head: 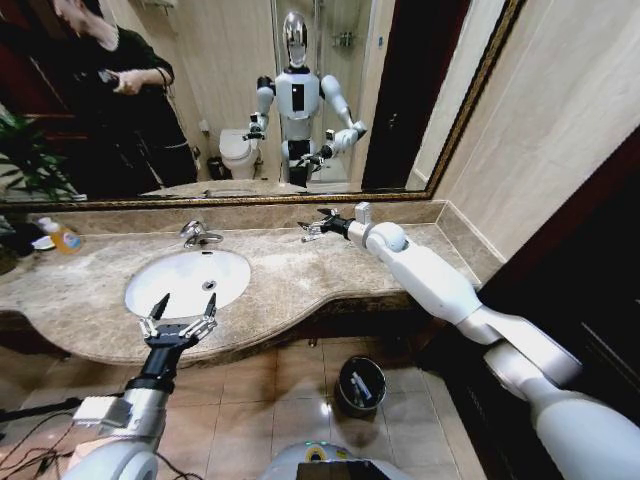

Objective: Pick up the trash from the sink and place it in the trash bin.

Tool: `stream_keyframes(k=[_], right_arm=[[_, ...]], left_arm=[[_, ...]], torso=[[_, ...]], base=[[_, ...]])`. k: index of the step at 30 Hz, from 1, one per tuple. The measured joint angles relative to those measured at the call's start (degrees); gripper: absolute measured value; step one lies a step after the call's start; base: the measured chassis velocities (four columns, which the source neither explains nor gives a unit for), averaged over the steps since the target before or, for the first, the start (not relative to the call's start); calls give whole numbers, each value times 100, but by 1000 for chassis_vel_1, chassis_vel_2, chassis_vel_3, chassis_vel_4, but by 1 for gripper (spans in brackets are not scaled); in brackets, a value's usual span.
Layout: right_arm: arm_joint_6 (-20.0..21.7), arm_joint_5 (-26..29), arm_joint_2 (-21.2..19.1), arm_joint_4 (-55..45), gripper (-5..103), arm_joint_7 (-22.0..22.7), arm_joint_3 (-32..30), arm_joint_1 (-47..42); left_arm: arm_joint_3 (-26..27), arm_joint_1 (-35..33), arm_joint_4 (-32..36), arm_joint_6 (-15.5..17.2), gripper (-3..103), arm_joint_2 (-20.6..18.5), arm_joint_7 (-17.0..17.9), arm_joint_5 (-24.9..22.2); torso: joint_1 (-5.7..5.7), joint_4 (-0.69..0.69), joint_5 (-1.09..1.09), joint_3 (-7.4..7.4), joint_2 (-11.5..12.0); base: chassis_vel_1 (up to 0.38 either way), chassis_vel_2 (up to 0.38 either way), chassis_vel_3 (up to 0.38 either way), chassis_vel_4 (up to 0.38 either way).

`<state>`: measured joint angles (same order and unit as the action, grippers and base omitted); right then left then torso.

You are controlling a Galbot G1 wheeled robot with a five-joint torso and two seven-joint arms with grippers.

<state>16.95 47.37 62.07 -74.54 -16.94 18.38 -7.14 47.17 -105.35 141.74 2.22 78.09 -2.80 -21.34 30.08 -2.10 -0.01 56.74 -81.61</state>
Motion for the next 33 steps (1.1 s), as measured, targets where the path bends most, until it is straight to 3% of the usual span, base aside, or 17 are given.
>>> stream_keyframes(k=[22, 33], right_arm=[[-117, -298, 648, 770, 100, -115, -14, 200], [-84, -247, 468, 262, 100, 146, -121, 43]], left_arm=[[0, 0, 0, 0, 100, 0, 0, 0], [0, 0, 0, 0, 100, 0, 0, 0]], torso=[[1, -1, 0, 0, 0], [1, -1, 0, 0, 0]], base=[[0, 0, 0, 0], [0, 0, 0, 0]])
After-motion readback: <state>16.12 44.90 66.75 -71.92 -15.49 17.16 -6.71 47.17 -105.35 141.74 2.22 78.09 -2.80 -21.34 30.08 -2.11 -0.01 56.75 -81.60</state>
